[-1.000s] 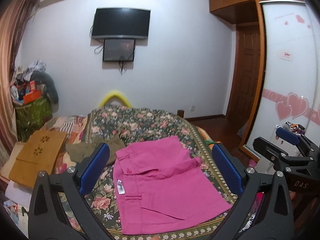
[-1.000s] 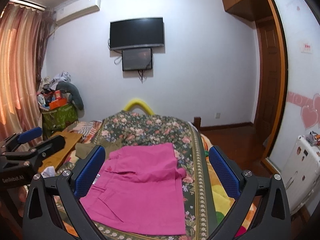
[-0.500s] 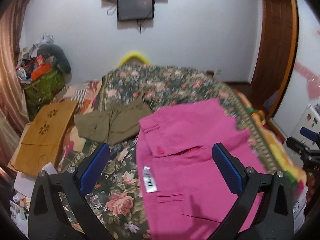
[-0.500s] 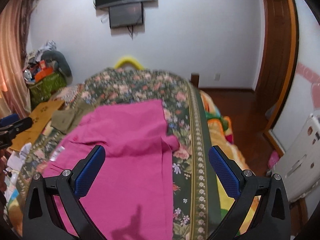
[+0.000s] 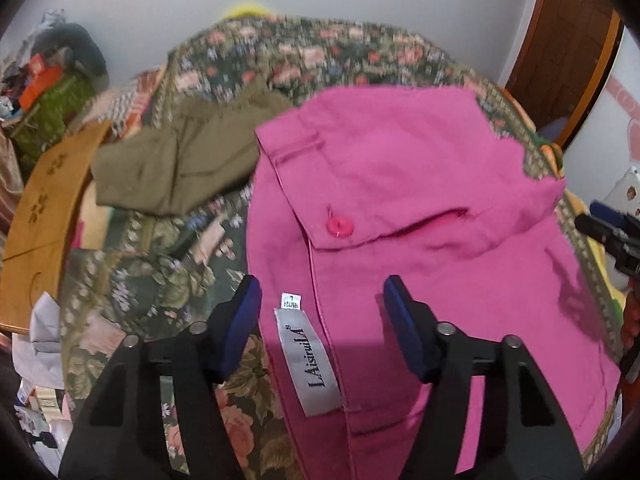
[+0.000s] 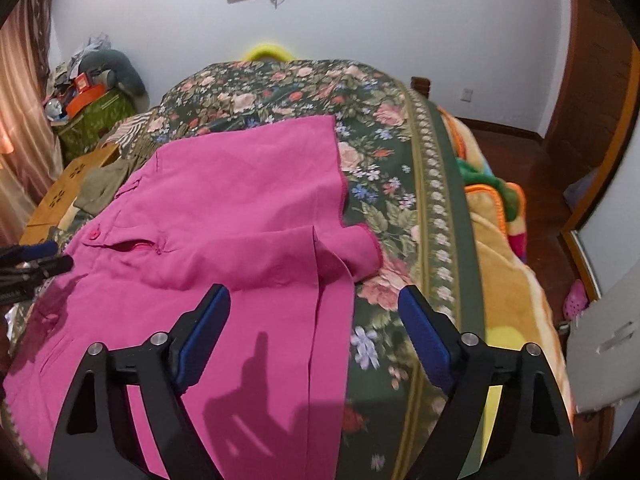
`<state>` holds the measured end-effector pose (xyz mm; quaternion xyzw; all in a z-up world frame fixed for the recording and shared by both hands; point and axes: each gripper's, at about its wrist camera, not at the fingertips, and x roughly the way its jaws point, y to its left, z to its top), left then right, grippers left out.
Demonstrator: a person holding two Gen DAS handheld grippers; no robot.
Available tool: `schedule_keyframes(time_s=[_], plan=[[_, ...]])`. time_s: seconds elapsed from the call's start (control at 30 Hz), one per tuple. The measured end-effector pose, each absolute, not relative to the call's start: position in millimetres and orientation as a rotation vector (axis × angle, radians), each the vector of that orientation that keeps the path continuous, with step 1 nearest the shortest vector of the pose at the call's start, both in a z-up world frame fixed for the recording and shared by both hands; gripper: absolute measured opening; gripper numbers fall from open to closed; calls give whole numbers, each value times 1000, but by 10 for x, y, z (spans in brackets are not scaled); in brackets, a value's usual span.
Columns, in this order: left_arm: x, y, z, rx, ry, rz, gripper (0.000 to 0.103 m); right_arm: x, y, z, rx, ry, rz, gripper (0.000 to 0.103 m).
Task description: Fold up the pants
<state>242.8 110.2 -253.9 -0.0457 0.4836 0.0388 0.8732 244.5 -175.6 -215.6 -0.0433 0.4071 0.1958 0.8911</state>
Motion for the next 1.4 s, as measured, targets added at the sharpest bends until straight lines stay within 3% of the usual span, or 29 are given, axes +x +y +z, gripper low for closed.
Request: schedule_keyframes(time_s=[0.23, 0.3, 0.33, 0.4, 0.43, 0.7, 0.83, 0.87, 1.0, 1.4], plan=[[2538, 1144, -2648, -111, 1049, 30, 41, 2712, -1678, -2264, -124, 851, 446, 62], [2568, 1144, -2656, -101, 1049, 27, 35, 2766, -1652, -2280, -128, 853, 456, 38], [2578, 1134, -2655, -91, 1047, 20, 32, 2797, -1641, -2295, -131, 861, 461, 32], [2603, 1128, -2660, -72, 1044, 14, 28, 2843, -1624, -2341, -138, 883, 463, 10], [2614, 1135, -2666, -64, 1042, 15, 27, 2865, -1622, -2356, -143, 889, 462, 6], [2729, 1215, -2727, 7, 1055, 27, 27, 2971, -1702, -2544, -142, 972, 418, 3], [2674, 1276, -2573, -48, 1062, -17, 27, 2924, -1817, -2356, -103, 971, 427, 4], [2656, 1287, -2525, -58, 1055, -23, 27, 2911, -1851, -2308, -97, 964, 422, 7], [2672, 1315, -2362, -58, 1028, -15, 28, 2901, -2014, -2168, -50, 948, 405, 38], [3237, 1454, -2711, -232, 1126, -12, 26, 3150, -1899, -2565, 54, 1059, 402, 38]])
